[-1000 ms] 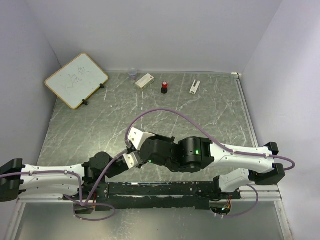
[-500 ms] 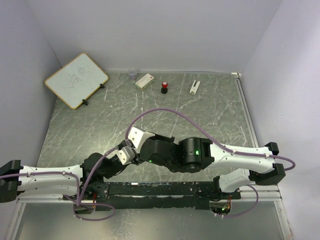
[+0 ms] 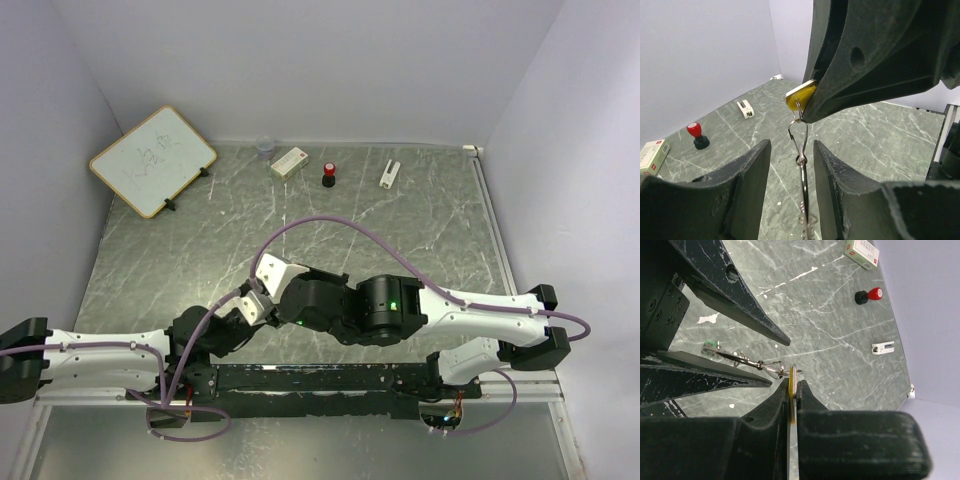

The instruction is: Remove the keys from the keyring

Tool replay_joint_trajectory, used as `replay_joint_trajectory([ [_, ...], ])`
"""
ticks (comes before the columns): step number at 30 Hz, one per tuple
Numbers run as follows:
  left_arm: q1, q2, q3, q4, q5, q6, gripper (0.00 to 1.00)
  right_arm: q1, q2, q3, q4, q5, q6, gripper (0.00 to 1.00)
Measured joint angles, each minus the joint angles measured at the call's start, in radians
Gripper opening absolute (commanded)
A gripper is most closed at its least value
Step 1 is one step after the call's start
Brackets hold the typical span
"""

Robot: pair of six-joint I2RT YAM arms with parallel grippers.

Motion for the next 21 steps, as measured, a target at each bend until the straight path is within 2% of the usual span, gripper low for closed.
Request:
replay_joint_trajectory([
  [7, 0.0, 0.023, 0.0, 0.031, -0.013, -0.011, 0.43, 0.0, -0.001, -0.011, 0.002, 0.004, 0.008, 0.0],
  [21, 0.0, 0.025, -0.017, 0.072, -0.04, -0.026, 0.39, 0.0, -0.01, -0.027, 0.011, 0.006, 0.014, 0.0],
])
